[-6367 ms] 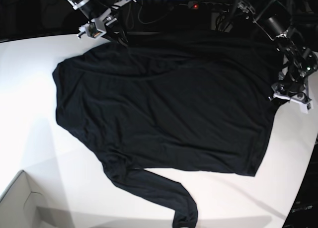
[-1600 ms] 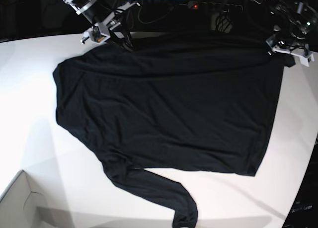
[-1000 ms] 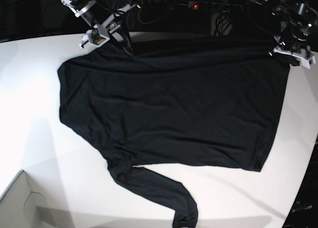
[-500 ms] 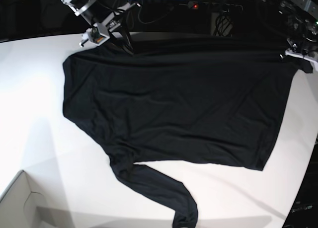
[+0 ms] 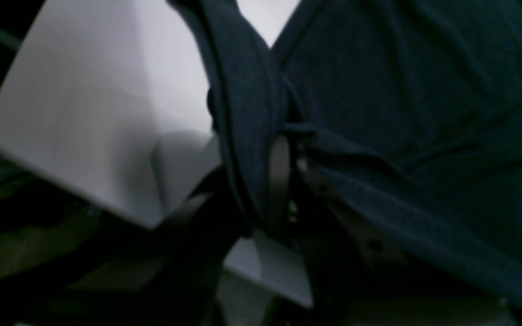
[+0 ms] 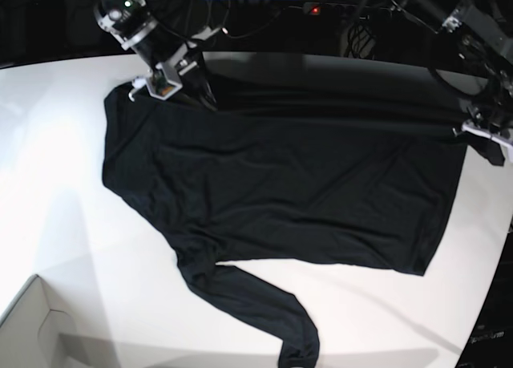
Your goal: Layout the t-shirt on the table in an organized manner, then fold the t-shirt properly
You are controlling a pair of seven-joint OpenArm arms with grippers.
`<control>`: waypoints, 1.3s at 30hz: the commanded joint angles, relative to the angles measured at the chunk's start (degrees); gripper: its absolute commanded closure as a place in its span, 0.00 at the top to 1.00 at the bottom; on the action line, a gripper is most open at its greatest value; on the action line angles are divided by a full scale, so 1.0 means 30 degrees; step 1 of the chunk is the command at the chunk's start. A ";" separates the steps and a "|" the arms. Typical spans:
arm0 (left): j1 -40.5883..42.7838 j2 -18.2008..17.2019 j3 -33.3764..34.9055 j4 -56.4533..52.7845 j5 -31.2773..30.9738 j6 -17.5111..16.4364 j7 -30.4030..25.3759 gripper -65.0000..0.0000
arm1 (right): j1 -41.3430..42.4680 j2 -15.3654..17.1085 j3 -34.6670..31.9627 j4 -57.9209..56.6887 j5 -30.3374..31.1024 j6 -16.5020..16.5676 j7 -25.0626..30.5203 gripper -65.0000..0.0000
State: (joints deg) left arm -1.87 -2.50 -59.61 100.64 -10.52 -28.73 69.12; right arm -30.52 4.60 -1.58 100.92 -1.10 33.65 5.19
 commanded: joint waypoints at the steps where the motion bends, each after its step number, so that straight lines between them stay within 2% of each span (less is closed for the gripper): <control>1: -0.0447 -0.0470 0.0047 0.0021 -0.0023 0.0068 -0.0491 0.00 | 0.0167 0.0034 0.0045 0.0307 0.0383 0.0139 0.0248 0.00; 12: -0.2938 -0.1290 0.1630 -0.3964 0.0094 0.0097 -0.0638 0.00 | 0.3010 0.0093 0.0103 0.0307 0.0383 0.0139 -0.2888 0.00; 21: -0.3113 -0.1466 0.2802 -0.6338 0.0153 0.0302 -0.5063 0.00 | 0.4563 0.0093 0.0074 -0.0103 0.0383 0.0139 -0.4500 0.00; 31: -0.3377 -0.2023 0.2802 -0.7803 0.0065 0.0302 -0.5620 0.00 | 0.5706 0.0122 0.0103 -0.1920 0.0353 0.0139 -0.4529 0.00; 33: -0.3699 -0.2023 0.2802 -0.7832 0.0153 0.0302 -0.5620 0.05 | 0.5940 0.0122 0.0103 -0.2242 0.0353 0.0139 -0.4529 0.00; 35: -0.3787 -0.2023 0.2802 -0.7832 0.0153 0.0302 -0.5620 0.14 | 0.5999 0.0122 0.0103 -0.2301 0.0353 0.0139 -0.4529 0.01; 37: -0.3817 -0.2023 0.2802 -0.7745 0.0123 0.0302 -0.5561 0.26 | 0.6028 0.0122 0.0103 -0.2213 0.0353 0.0139 -0.4529 0.11; 39: -0.3817 -0.2023 0.2802 -0.7715 0.0006 0.0302 -0.5649 0.37 | 0.5940 0.0122 0.0103 -0.2096 0.0353 0.0139 -0.4529 0.26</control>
State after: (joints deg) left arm -12.23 -7.64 -51.29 76.29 -9.63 -28.03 53.47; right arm -13.10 4.75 -1.41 93.45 -1.08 34.06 -9.91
